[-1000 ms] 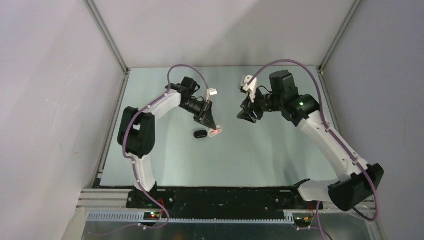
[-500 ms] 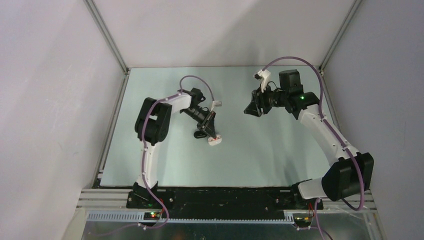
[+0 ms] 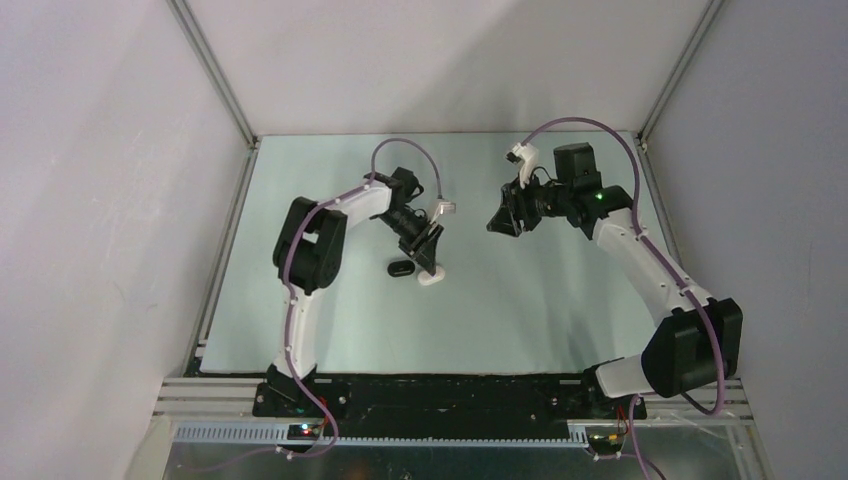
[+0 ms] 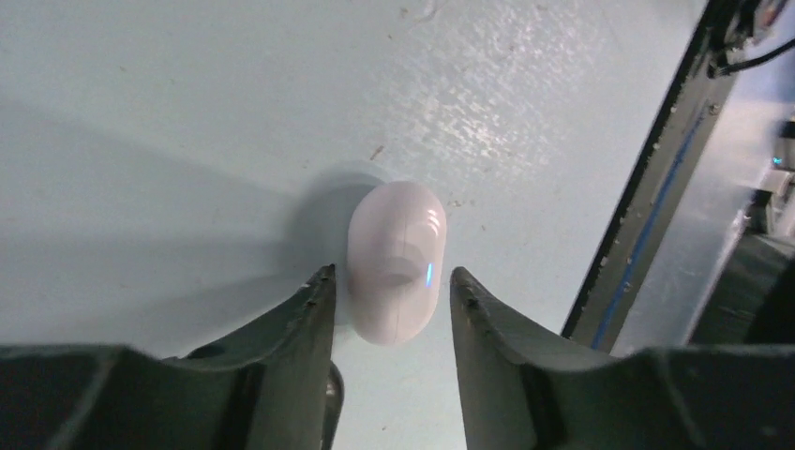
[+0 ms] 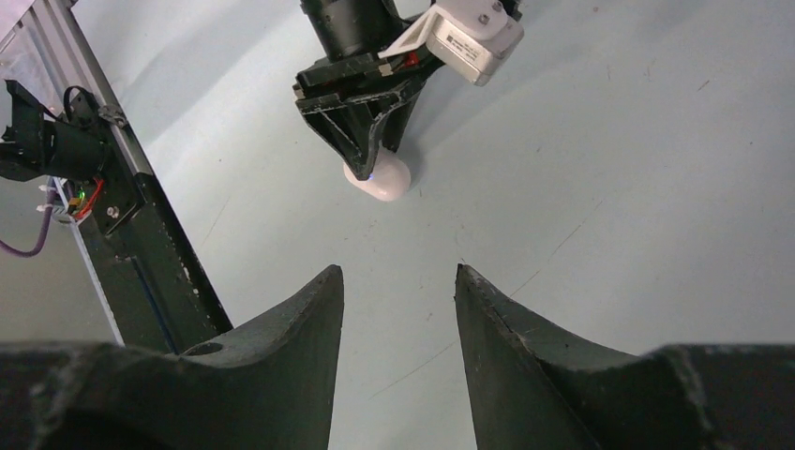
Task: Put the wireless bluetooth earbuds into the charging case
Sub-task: Place the charging case with the earbuds at the center of the board, then reset both arms
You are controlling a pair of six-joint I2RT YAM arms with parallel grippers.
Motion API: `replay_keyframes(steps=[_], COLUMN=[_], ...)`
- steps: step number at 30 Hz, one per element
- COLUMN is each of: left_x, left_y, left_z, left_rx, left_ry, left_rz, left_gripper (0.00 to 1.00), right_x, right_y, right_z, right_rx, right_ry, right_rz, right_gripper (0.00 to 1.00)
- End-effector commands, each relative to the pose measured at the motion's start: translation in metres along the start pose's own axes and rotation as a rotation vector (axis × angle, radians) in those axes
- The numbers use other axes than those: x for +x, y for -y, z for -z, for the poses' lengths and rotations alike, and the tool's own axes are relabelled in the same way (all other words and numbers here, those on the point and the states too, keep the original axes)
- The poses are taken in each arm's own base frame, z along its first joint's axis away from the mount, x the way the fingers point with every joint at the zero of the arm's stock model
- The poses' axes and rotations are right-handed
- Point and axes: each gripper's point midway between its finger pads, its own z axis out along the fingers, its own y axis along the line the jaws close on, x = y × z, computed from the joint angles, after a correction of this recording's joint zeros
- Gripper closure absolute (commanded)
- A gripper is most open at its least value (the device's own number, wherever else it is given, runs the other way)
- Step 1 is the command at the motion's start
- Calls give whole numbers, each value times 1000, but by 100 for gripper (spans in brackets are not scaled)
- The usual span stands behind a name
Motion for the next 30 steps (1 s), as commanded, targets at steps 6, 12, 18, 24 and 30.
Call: replay_keyframes(steps=[6,12,18,24,30], left_x=[-60,-91,-76,-21,-6], left_y=[14,56,43,46,34], left_z=[77,168,315,361,368], left_rx=[-308,-522,-1045,-1242,-1359], left_ry=[149,381,897,1095,1019], left_rz=[-255,-348,-50,48,29], left_gripper=[29,28,1,0,0], right_x=[-4,-48,-121,-148,-136], right_y=[20,47,112,117,117], right_z=[10,49,114,160,134], right_rx=[100,255,749,950,885], right_ry=[25,110,251,412,370], right_rz=[-4,-37,-28,-55,-43], right_gripper=[43,1,0,1,1])
